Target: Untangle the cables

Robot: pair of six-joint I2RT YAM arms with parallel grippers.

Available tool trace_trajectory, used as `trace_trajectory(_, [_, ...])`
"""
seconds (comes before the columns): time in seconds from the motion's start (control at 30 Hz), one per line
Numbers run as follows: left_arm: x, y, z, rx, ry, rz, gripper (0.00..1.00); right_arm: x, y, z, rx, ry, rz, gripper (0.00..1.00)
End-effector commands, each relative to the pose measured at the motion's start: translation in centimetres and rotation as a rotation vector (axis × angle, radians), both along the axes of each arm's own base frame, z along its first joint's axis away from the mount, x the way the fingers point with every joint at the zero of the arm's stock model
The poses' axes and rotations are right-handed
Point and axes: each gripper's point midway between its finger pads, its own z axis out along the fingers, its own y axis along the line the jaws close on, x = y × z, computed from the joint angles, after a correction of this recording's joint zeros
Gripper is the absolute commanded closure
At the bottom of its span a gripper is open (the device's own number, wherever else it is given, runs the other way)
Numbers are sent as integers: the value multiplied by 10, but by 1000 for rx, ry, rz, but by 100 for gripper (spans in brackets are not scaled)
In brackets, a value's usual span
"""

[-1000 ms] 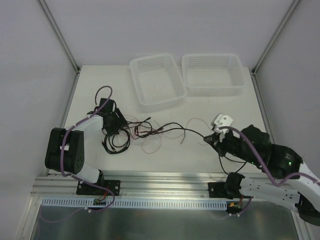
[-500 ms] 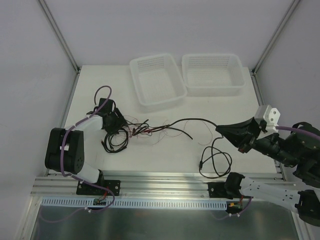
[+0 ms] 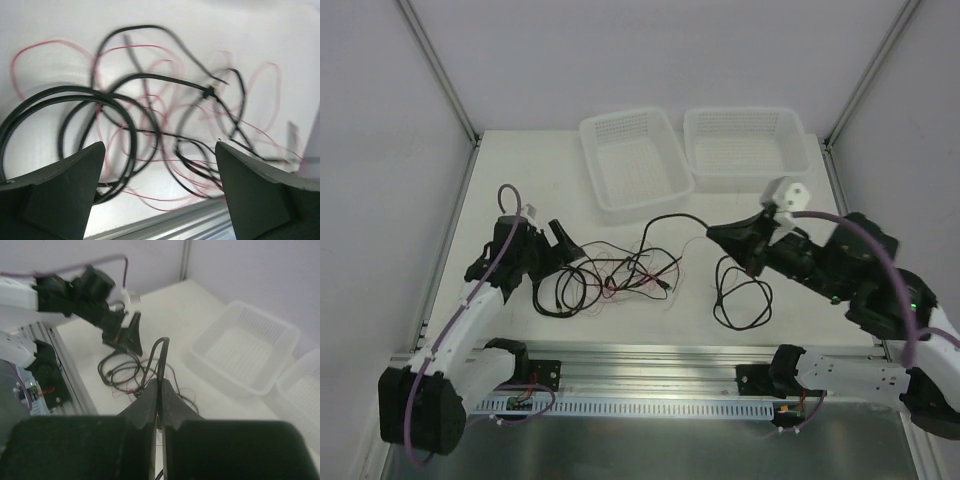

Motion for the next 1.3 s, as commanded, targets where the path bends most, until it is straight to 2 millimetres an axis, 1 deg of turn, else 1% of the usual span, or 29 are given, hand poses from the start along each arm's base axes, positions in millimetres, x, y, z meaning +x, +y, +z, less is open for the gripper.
trace_trajectory(0.0, [-20,-28,42,-68,-181,-182,6,20,40,-75,-119,164,-15,99])
trace_trajectory(0.03, [-29,-42,49,-84,-209,-246,6,21,45,-88,-127,194,-13,99])
trace_trajectory(0.07, [-34,-48,55,-87,-236,-280,5,22,51,-93,-109,220,-15,99])
trace_trajectory(0.1, [-41,-55,64,-83,-285,-332,5,24,56,-111,-130,252,-16,99])
trace_trajectory(0.17, [-55,-72,73,-70,-342,-425,6,26,63,-117,-108,287,-20,99])
trace_trajectory(0.2, [-58,-76,75,-65,-368,-446,6,27,65,-125,-113,303,-27,99])
trace_trajectory(0.27, [-68,-89,73,-47,-393,-501,6,30,67,-127,-100,321,-45,99])
trace_trajectory(0.33, [-70,-99,72,-53,-419,-522,7,31,68,-127,-82,340,-56,99])
trace_trajectory(0.37, [-70,-107,69,-60,-431,-522,8,31,69,-125,-66,349,-58,99])
trace_trajectory(0.4, [-71,-108,60,-52,-402,-515,8,30,69,-123,-54,352,-53,99])
trace_trajectory(0.43, [-68,-114,64,-71,-423,-507,10,30,69,-122,-45,354,-53,99])
trace_trajectory(0.47, [-66,-119,55,-79,-375,-487,11,28,69,-117,-21,350,-43,99])
trace_trajectory(0.5, [-65,-124,52,-70,-368,-469,11,26,68,-115,-2,356,-39,99])
trace_trajectory(0.53, [-60,-130,55,-81,-382,-451,13,25,68,-118,2,361,-37,99])
trace_trajectory(0.57, [-57,-135,48,-73,-357,-435,14,23,66,-110,39,352,-27,99])
trace_trajectory(0.6, [-61,-144,48,-74,-352,-450,15,21,64,-109,53,350,-21,99])
trace_trajectory(0.63, [-48,-147,56,-67,-405,-395,17,19,63,-106,75,351,-14,99])
trace_trajectory(0.67, [-44,-152,50,-54,-394,-386,17,18,63,-108,87,344,-10,99])
trace_trajectory(0.7, [-39,-157,55,-55,-406,-371,17,15,57,-100,117,328,-2,99])
trace_trajectory(0.77, [-28,-162,51,-19,-417,-331,18,13,53,-97,137,318,-3,99])
trace_trajectory(0.8, [-23,-166,55,-17,-430,-314,18,10,47,-92,152,307,-3,99])
trace_trajectory(0.87, [-14,-176,58,-26,-465,-303,19,10,42,-93,153,307,-14,99])
trace_trajectory(0.93, [-10,-186,62,-48,-496,-304,20,6,37,-91,179,320,-13,99])
trace_trajectory(0.97, [-8,-189,57,-37,-498,-304,20,5,36,-91,184,323,-11,99])
trace_trajectory(1.0, [-4,-195,64,-55,-527,-298,21,5,36,-94,181,328,-10,99])
trace_trajectory(1.07, [-3,-203,61,-56,-545,-317,21,3,35,-94,190,333,-8,99])
trace_trajectory(1.13, [-2,-211,66,-78,-571,-323,23,3,34,-97,189,337,-10,99])
trace_trajectory(1.2, [-1,-215,58,-55,-567,-324,27,2,33,-98,196,342,-8,99])
trace_trajectory(1.27, [1,-216,51,-35,-555,-319,38,0,33,-98,200,342,-1,99])
